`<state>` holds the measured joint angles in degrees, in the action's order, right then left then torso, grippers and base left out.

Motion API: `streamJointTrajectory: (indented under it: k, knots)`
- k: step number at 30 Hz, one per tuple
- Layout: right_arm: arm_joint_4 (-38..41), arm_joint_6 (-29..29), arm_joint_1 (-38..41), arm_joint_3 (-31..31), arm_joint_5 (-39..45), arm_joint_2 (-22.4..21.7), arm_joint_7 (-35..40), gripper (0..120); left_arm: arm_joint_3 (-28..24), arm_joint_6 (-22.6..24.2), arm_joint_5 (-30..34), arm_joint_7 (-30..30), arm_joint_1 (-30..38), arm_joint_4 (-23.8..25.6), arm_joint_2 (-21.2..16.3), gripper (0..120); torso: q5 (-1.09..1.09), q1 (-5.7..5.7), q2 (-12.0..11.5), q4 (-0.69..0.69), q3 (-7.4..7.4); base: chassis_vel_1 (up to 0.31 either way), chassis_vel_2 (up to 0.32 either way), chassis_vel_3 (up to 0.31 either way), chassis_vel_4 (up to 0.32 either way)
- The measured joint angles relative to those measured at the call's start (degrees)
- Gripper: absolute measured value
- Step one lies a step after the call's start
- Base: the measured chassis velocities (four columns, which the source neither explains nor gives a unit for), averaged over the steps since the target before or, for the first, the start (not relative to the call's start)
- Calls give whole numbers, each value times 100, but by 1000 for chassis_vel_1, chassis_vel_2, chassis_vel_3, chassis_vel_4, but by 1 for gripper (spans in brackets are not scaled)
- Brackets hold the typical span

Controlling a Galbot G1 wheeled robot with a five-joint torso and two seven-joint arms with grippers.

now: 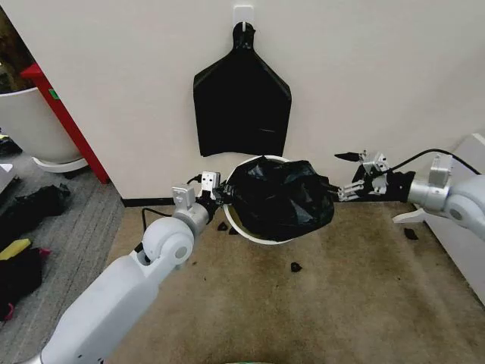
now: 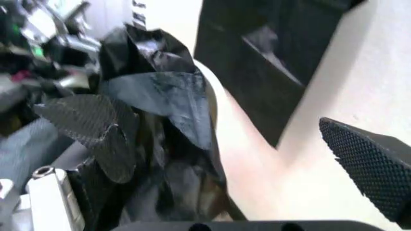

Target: Place the garbage bag over the trash bin.

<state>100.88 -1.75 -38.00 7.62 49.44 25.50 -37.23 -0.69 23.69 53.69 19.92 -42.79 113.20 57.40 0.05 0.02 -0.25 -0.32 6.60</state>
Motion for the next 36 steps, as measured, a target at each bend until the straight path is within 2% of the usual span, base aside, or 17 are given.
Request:
streamJointTrajectory:
  k: [6, 7, 9, 10, 15, 21, 26, 31, 32, 36]
  knots:
    - [438, -313, 18, 24, 174, -170, -65, 100, 2, 1, 11, -22, -3, -42, -40, 4, -7, 0, 0, -5, -2, 0, 0, 0, 0]
    - [460, -349, 153, -108, 178, -188, -119, 100, -9, 1, 10, -24, 7, -61, -28, 4, -11, -1, 1, -4, -2, 0, 0, 0, 0]
    - [368, -338, 593, -551, 120, -134, -299, 100, -31, 5, 11, -26, 27, -74, -12, 4, -3, -1, 0, -4, -1, 0, 0, 0, 0]
    - [368, -338, 593, -551, 120, -134, -299, 100, -31, 5, 11, -26, 27, -74, -12, 4, -3, -1, 0, -4, -1, 0, 0, 0, 0]
    - [26, -249, 1792, -1584, -352, 215, -537, 100, -37, 39, 34, -14, 57, -36, -25, 4, -4, 0, 0, 0, -1, 0, 0, 0, 0]
    - [-7, -439, 2461, -2079, -930, 342, -680, 100, 5, 159, 106, 13, 27, 67, -88, 4, -6, 0, 1, -1, -1, 0, 0, 0, 0]
    - [108, -500, 2658, -2321, -1244, 301, -766, 96, 11, 191, 115, 13, 17, 75, -104, 4, -5, -1, 1, -2, -1, 0, 0, 0, 0]
    - [131, -552, 2734, -2428, -1533, 303, -782, 73, 11, 236, 148, 13, 42, 93, -98, 4, -4, 0, 1, -2, -1, 0, 0, 0, 0]
    - [131, -552, 2734, -2428, -1533, 303, -782, 73, 11, 236, 148, 13, 42, 93, -98, 4, -4, 0, 1, -2, -1, 0, 0, 0, 0]
    - [104, -546, 2745, -2445, -1746, 303, -782, 56, 20, 257, 184, 15, 14, 141, -119, 4, -4, -1, 1, -2, -1, 0, 0, 0, 0]
